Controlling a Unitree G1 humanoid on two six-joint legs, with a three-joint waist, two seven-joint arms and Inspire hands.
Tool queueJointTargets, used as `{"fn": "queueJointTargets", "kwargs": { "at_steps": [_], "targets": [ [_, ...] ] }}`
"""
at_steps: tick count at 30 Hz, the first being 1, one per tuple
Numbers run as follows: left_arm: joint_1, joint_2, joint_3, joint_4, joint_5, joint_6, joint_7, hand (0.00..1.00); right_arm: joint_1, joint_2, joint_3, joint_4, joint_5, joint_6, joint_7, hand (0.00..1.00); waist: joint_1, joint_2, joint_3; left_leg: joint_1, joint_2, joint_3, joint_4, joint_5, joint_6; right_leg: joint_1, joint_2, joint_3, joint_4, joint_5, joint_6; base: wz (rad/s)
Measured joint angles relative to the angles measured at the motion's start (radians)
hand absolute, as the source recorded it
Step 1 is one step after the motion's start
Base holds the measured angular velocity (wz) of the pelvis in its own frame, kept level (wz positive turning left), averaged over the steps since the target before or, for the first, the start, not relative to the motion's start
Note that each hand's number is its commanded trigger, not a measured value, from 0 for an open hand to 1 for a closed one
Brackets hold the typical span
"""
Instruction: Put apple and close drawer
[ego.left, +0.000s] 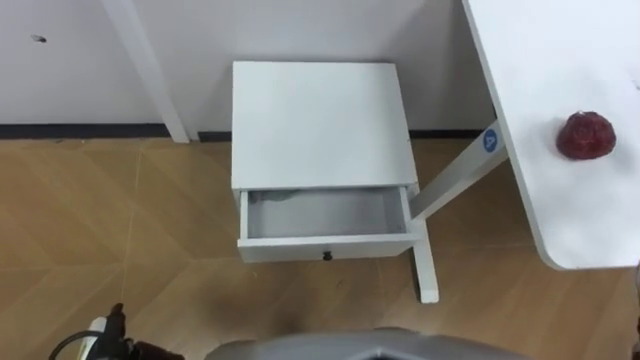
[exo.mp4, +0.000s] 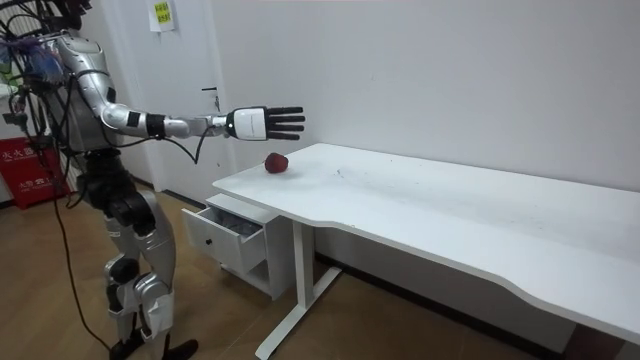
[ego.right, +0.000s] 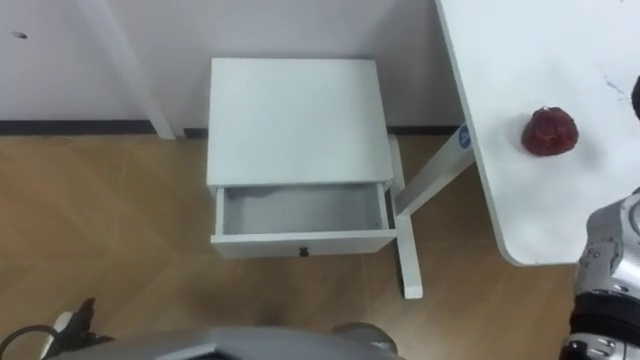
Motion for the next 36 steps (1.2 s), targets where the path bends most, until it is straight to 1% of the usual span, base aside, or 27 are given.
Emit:
{"fn": "queueJointTargets", "kwargs": {
  "at_steps": [1,3,5,7,11,16,20,28,32,36],
  "targets": [
    [0.003,0.000,0.000,0.001,0.000,0.001,0.000,0.00,0.000,-0.004,0.015,0.014,-0.029,0.002,0.023,0.00,0.001,-0.001,0.0011,0.008,0.001,0.000,-0.003,0.000,-0.001,0.007,0.001,0.000,-0.001,0.000,0.000,0.00],
    [0.007,-0.001,0.000,0.001,0.000,0.004,-0.001,0.00,0.000,-0.007,0.033,0.025,-0.067,0.021,0.060,0.00,0.001,-0.002,0.0007,0.012,0.003,0.000,-0.003,0.000,-0.001,0.008,0.003,0.001,0.000,0.000,-0.001,0.00],
    [0.007,-0.001,-0.001,0.002,0.000,0.008,-0.002,0.00,-0.003,-0.017,0.067,0.028,-0.114,0.032,0.099,0.00,0.005,-0.002,0.0013,0.010,0.004,0.000,-0.003,0.002,-0.003,0.008,0.004,0.001,0.000,0.002,-0.003,0.00],
    [0.006,-0.001,-0.002,0.003,0.000,0.014,-0.002,0.00,-0.007,-0.018,0.083,0.031,-0.145,0.042,0.126,0.00,0.003,-0.002,0.0013,0.010,0.004,-0.001,-0.003,0.002,-0.004,0.010,0.005,-0.001,0.000,0.002,-0.003,0.00],
    [0.004,0.000,-0.011,0.003,-0.001,0.013,-0.014,0.00,-0.009,-0.040,0.146,0.068,-0.196,0.042,0.185,0.00,0.010,-0.002,0.0014,0.010,0.005,-0.003,-0.002,0.003,-0.005,0.012,0.004,-0.006,-0.001,0.004,-0.006,0.00],
    [0.006,0.000,-0.030,0.003,-0.010,0.013,-0.014,0.00,-0.011,-0.043,0.188,0.130,-0.200,0.043,0.224,0.00,0.024,-0.004,0.0020,0.009,0.005,-0.003,0.001,0.003,-0.005,0.013,0.003,-0.010,0.000,0.004,-0.006,0.00],
    [0.010,0.000,-0.043,0.003,-0.010,0.013,-0.013,0.00,-0.009,-0.046,0.224,0.144,-0.202,0.043,0.266,0.00,0.023,-0.002,0.0018,0.008,0.005,-0.006,0.003,0.003,-0.005,0.016,0.001,-0.026,0.000,0.004,-0.006,0.02],
    [0.009,0.000,-0.046,0.003,-0.010,0.015,-0.012,0.00,-0.009,-0.047,0.225,0.179,-0.264,0.043,0.296,0.00,0.022,0.003,-0.0008,0.012,0.005,-0.010,0.003,0.003,-0.005,0.023,0.001,-0.032,-0.002,0.004,-0.006,0.01],
    [0.010,0.000,-0.048,0.003,-0.010,0.015,-0.010,0.00,-0.009,-0.047,0.225,0.187,-0.274,0.043,0.308,0.00,0.022,0.005,-0.0025,0.014,0.005,-0.010,0.004,0.003,-0.005,0.025,0.001,-0.032,-0.001,0.004,-0.006,0.00],
    [0.013,0.000,-0.048,0.003,-0.010,0.015,-0.010,0.00,-0.009,-0.047,0.225,0.198,-0.275,0.043,0.308,0.00,0.023,0.005,-0.0024,0.025,0.005,-0.010,0.003,0.003,-0.005,0.034,0.001,-0.032,-0.002,0.004,-0.006,0.00]
  ]
}}
